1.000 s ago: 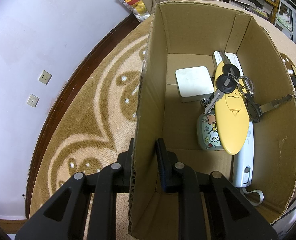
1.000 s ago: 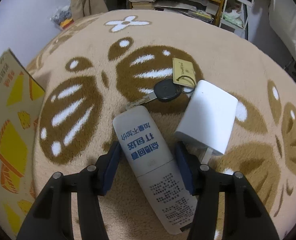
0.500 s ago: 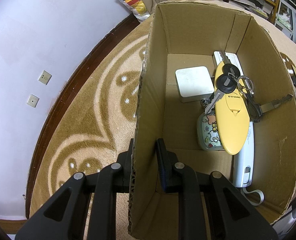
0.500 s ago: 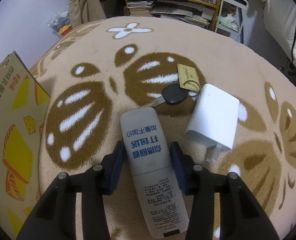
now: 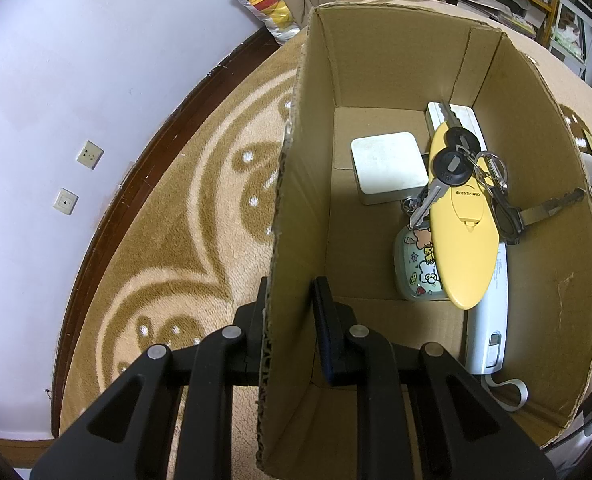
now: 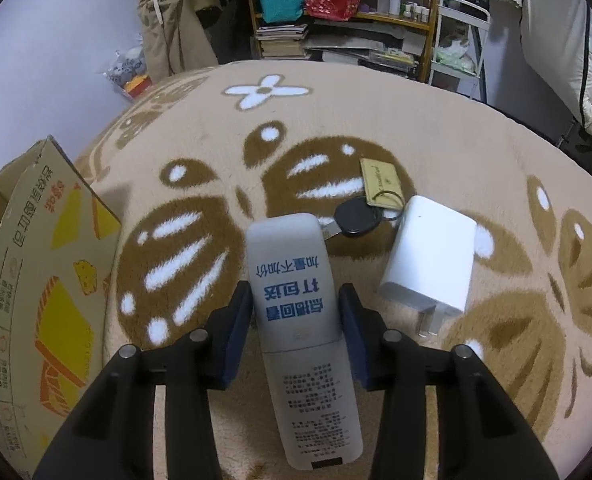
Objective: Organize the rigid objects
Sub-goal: 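Lift the white tube with the right gripper and release it into the box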
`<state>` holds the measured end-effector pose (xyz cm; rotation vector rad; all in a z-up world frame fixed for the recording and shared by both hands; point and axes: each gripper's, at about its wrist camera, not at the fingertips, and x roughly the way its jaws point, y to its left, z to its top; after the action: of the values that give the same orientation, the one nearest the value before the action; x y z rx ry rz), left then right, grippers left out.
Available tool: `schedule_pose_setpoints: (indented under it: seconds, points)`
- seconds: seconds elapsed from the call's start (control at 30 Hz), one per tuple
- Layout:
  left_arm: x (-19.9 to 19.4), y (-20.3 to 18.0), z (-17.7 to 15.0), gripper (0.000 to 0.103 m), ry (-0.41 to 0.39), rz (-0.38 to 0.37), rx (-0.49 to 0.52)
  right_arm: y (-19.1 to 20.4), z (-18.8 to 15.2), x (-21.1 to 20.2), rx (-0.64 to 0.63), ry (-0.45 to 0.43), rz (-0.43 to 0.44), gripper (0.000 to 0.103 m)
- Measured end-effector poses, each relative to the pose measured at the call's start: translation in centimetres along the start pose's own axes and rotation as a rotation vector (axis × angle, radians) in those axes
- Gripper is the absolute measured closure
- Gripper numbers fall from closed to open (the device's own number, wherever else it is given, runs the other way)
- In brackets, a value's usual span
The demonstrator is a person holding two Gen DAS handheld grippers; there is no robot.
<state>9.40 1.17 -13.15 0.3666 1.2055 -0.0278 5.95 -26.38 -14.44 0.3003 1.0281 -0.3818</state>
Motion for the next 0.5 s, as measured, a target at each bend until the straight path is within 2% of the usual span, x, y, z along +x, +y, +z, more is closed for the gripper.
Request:
schedule_pose_setpoints:
  seconds: [0.13, 0.33, 0.5]
  points:
    - [0.0, 0.0, 0.0, 0.084, 0.000, -0.002, -0.001, 0.2, 0.1, -0.5, 0.002, -0.029, -0.002, 0.057]
    - [0.0, 0.0, 0.0, 0.084, 0.001, -0.004, -0.003, 0.8, 0.7, -2.8, -0.011, -0.140, 0.042, 0.059]
    - [0.0, 0.0, 0.0, 0.084, 0.001, -0.003, -0.001, 1.4, 1.2, -4.3, -0.022, -0.198, 0.057, 0.059]
